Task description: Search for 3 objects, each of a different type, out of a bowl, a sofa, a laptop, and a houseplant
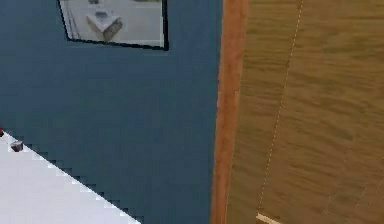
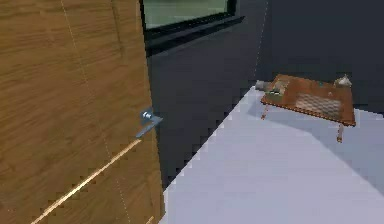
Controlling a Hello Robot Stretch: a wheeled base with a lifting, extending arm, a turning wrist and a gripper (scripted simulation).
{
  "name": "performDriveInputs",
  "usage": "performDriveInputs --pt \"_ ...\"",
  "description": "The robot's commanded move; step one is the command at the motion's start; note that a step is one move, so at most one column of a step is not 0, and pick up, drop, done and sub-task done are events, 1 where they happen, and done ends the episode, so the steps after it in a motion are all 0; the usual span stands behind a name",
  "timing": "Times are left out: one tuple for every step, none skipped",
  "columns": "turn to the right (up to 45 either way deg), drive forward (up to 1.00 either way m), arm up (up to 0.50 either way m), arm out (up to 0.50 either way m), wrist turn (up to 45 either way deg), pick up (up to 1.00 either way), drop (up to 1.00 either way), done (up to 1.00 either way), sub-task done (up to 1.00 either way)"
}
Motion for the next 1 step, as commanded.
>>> performDriveInputs --pt "0.0 0.05 0.00 0.00 0.0 0.00 0.00 0.00 0.00"
